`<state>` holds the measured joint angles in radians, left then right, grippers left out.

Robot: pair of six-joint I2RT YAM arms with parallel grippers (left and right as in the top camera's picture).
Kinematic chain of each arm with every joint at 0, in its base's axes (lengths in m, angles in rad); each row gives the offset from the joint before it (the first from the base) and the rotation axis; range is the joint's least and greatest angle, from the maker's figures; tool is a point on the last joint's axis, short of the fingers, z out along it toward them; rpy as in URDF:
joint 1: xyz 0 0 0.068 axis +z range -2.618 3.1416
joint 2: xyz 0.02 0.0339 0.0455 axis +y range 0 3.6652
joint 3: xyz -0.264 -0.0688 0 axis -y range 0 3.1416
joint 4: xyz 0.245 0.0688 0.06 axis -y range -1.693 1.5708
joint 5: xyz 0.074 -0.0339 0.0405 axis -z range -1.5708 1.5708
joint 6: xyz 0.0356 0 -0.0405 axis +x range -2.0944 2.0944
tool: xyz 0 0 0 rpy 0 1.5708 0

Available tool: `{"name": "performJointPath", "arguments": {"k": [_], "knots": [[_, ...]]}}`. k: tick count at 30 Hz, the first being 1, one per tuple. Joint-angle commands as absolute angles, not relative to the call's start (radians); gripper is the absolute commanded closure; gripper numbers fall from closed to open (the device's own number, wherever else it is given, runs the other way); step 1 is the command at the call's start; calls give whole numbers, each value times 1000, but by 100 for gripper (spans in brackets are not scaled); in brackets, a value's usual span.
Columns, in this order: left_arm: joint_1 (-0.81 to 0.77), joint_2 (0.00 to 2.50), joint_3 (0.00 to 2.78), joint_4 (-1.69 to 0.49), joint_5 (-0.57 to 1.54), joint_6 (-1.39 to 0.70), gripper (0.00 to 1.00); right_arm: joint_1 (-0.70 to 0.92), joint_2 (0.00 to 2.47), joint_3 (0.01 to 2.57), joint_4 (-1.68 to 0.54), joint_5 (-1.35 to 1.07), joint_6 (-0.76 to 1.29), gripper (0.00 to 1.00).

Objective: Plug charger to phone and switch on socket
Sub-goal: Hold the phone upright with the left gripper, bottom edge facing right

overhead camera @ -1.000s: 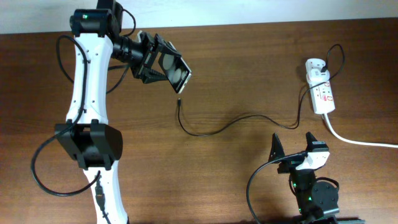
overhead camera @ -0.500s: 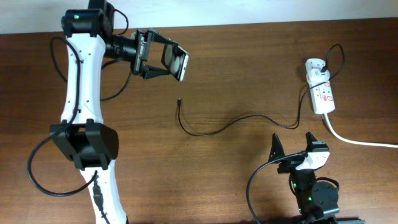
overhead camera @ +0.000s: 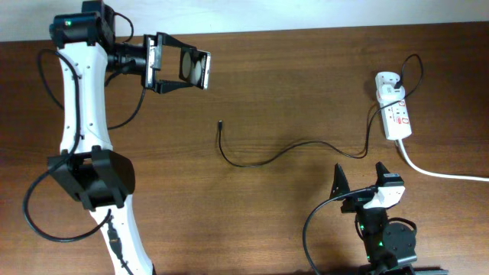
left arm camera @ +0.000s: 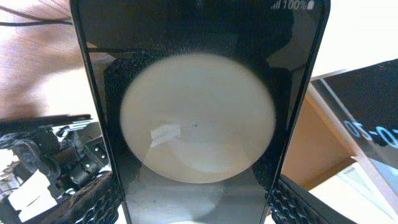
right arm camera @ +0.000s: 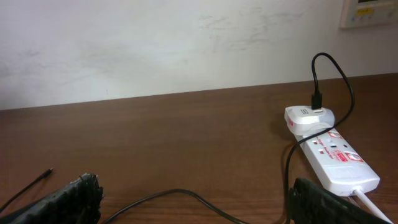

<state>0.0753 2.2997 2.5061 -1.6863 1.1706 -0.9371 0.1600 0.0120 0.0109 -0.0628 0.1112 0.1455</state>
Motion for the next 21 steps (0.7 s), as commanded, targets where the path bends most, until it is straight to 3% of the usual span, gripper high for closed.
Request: {"name": "performJointPath", "arguments": {"k": [1, 21], "knots": [[95, 2294, 2535, -1688, 1262, -953, 80, 157, 4, 6, -71, 113, 139, 1], [96, 2294, 2535, -1688, 1268, -953, 80, 157, 4, 6, -71, 113, 139, 1]]}}
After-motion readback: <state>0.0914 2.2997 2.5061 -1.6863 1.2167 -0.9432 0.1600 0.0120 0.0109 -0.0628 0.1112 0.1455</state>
